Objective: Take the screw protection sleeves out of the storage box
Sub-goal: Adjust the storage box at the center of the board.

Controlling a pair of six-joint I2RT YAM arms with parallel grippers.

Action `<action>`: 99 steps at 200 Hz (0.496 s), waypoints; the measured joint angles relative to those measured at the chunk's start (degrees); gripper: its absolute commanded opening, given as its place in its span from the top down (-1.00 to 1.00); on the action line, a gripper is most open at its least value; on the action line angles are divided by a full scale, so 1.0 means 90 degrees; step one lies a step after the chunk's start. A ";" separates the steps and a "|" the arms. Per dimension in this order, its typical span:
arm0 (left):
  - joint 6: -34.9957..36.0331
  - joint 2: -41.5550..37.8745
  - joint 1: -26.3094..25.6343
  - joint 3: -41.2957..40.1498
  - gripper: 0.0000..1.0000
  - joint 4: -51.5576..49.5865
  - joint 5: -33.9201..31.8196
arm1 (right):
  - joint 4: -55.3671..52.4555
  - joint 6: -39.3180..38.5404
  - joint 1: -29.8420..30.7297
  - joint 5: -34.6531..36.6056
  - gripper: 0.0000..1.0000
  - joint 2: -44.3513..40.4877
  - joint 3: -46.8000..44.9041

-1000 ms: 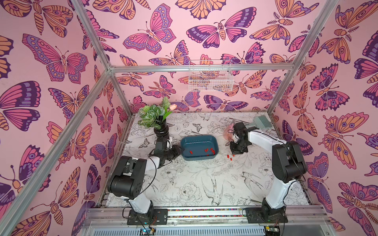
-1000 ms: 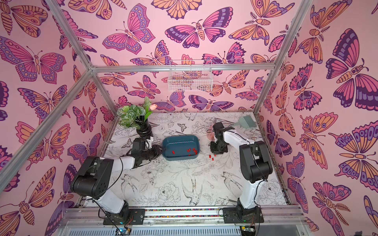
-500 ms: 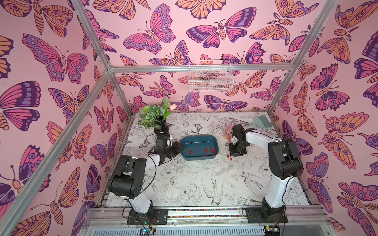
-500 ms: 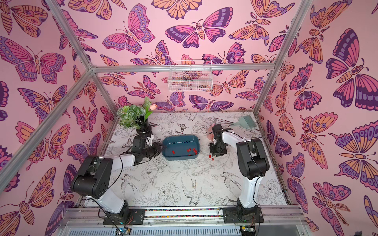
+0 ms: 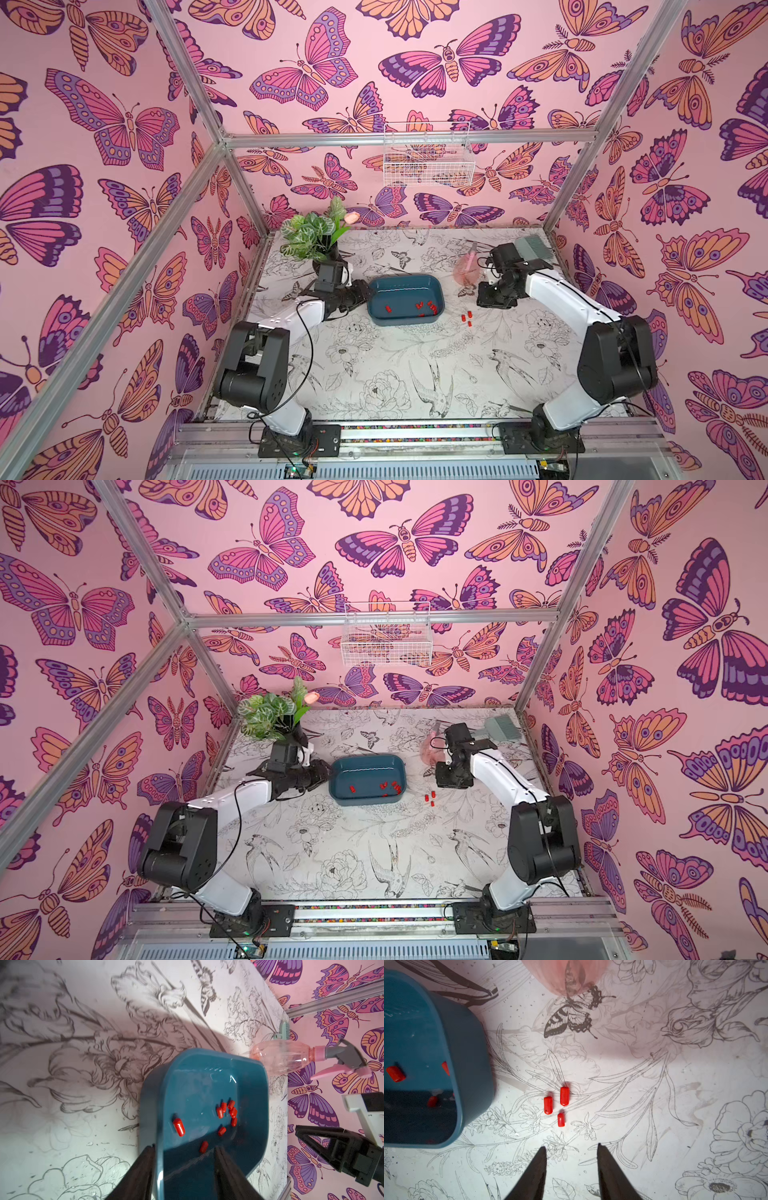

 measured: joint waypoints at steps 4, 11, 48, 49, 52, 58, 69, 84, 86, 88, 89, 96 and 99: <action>0.0063 -0.0005 -0.0002 0.0126 -0.01 -0.0155 -0.0049 | 0.0002 -0.0015 -0.0015 -0.0005 0.11 -0.0051 -0.0051; 0.0192 -0.0005 -0.0005 0.0364 -0.01 -0.0452 -0.0180 | -0.0010 -0.0029 -0.0034 -0.0007 0.11 -0.0143 -0.0124; 0.0707 -0.0005 -0.0175 0.1054 0.10 -0.1749 -0.0857 | 0.0005 -0.0063 -0.0063 -0.0056 0.12 -0.0627 -0.0559; 0.0719 -0.0005 -0.0180 0.1064 0.11 -0.1773 -0.0869 | 0.0007 -0.0061 -0.0063 -0.0058 0.12 -0.0631 -0.0568; 0.0753 -0.0005 -0.0209 0.1103 0.11 -0.1860 -0.0920 | 0.0005 -0.0061 -0.0063 -0.0073 0.13 -0.0658 -0.0602; 0.0818 -0.0002 -0.0272 0.1178 0.13 -0.2035 -0.1039 | 0.0005 -0.0061 -0.0063 -0.0097 0.14 -0.0707 -0.0673; 0.0947 0.0034 -0.0427 0.1379 0.14 -0.2380 -0.1280 | 0.0005 -0.0058 -0.0063 -0.0131 0.16 -0.0763 -0.0767; 0.1103 0.0155 -0.0634 0.1683 0.14 -0.2705 -0.1559 | 0.0005 -0.0058 -0.0063 -0.0175 0.16 -0.0794 -0.0831; 0.1117 0.0182 -0.0658 0.1722 0.14 -0.2747 -0.1603 | 0.0007 -0.0058 -0.0063 -0.0177 0.16 -0.0799 -0.0835; 0.1129 0.0194 -0.0678 0.1746 0.14 -0.2771 -0.1625 | 0.0007 -0.0058 -0.0063 -0.0177 0.16 -0.0801 -0.0838; 0.1139 0.0206 -0.0695 0.1768 0.13 -0.2790 -0.1644 | 0.0007 -0.0058 -0.0063 -0.0180 0.16 -0.0801 -0.0840; 0.1192 0.0279 -0.0765 0.1865 0.13 -0.2885 -0.1739 | 0.0005 -0.0061 -0.0063 -0.0197 0.16 -0.0814 -0.0840; 0.1209 0.0304 -0.0784 0.1889 0.12 -0.2914 -0.1763 | 0.0005 -0.0058 -0.0066 -0.0204 0.16 -0.0816 -0.0840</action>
